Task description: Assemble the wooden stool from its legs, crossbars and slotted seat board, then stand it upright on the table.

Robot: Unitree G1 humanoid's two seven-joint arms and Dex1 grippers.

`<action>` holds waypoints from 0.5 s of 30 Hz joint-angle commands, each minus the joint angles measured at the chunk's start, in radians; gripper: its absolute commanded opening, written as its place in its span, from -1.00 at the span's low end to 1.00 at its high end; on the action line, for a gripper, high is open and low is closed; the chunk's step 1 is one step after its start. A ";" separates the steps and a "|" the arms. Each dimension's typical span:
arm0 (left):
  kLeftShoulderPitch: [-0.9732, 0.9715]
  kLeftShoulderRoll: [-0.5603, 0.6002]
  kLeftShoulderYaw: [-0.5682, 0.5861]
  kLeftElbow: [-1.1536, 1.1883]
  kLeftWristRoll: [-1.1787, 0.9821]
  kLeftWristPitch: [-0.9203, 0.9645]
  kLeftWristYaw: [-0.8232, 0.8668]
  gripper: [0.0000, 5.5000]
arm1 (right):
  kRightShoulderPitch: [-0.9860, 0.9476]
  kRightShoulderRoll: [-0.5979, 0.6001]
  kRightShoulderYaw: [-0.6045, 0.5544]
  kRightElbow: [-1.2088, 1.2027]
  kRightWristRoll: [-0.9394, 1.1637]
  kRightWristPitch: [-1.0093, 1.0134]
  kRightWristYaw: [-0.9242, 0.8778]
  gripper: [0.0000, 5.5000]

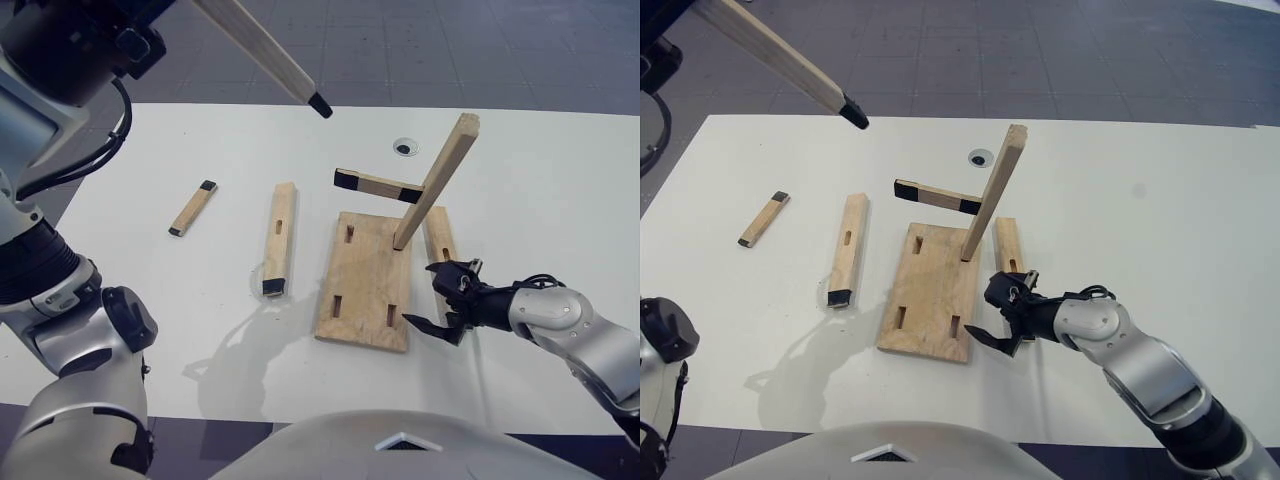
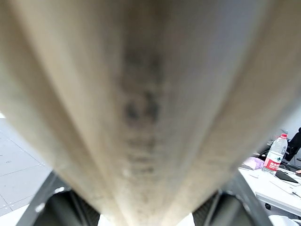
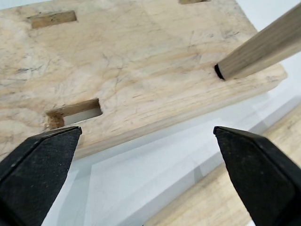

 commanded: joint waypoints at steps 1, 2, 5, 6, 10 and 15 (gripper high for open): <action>0.012 -0.010 -0.010 -0.022 -0.012 -0.017 0.028 -0.25 | -0.036 0.032 0.037 0.020 -0.039 0.020 -0.009 0.88; 0.012 -0.013 -0.012 -0.026 -0.015 -0.017 0.034 -0.25 | -0.034 0.032 0.048 0.019 -0.050 0.024 -0.008 0.88; 0.010 -0.018 -0.021 -0.033 -0.026 -0.016 0.049 -0.25 | -0.033 0.008 0.096 0.012 -0.095 0.027 -0.003 0.88; 0.012 -0.015 -0.022 -0.037 -0.031 -0.015 0.055 -0.25 | -0.040 -0.005 0.119 0.008 -0.117 0.034 0.001 0.88; 0.016 -0.016 -0.028 -0.039 -0.041 -0.018 0.071 -0.25 | -0.048 -0.024 0.166 -0.018 -0.164 0.091 -0.003 0.88; 0.051 -0.017 -0.030 -0.055 -0.049 -0.027 0.085 -0.25 | -0.054 -0.100 0.164 -0.011 -0.186 0.074 0.055 0.88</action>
